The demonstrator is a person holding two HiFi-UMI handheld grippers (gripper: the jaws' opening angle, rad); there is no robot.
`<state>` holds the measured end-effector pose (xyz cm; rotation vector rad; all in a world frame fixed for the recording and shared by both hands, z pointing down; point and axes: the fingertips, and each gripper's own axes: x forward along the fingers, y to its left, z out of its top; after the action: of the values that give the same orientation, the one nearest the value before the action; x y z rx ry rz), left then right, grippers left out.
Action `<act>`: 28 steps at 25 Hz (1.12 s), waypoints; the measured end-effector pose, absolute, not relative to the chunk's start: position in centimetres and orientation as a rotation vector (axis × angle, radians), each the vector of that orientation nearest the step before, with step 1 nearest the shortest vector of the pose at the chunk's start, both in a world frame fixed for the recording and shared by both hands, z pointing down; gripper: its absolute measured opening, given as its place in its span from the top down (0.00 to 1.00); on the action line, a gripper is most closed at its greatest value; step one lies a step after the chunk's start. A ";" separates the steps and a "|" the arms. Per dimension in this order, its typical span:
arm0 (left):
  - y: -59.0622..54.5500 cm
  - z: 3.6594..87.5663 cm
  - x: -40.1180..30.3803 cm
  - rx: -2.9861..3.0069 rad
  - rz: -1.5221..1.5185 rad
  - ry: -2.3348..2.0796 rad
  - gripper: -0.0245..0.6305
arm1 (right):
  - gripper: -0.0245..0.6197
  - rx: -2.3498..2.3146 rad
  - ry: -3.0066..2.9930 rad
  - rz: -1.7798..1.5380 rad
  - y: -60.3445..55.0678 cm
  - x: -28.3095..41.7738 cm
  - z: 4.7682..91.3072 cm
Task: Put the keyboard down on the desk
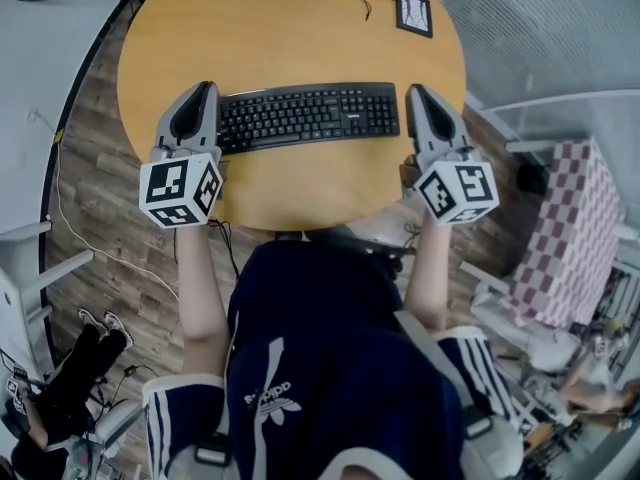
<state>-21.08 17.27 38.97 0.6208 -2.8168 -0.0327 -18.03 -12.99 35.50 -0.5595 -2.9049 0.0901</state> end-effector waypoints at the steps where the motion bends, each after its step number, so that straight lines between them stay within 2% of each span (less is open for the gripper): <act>1: 17.1 38.1 -20.7 0.628 -0.024 -2.833 0.94 | 0.95 -0.568 -2.916 0.089 -12.7 -17.5 34.9; 17: 14.1 26.2 -10.5 0.514 -0.005 -3.093 0.96 | 0.95 -0.695 -3.027 -0.013 -15.3 -7.3 26.4; 28: 7.3 26.8 -1.5 0.567 -0.044 -3.083 0.96 | 0.95 -0.776 -2.967 0.100 -17.4 0.8 28.1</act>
<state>-1.49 7.30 26.85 0.5672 -3.0827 -0.0440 0.82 -17.38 28.11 -0.7762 -2.9673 0.1001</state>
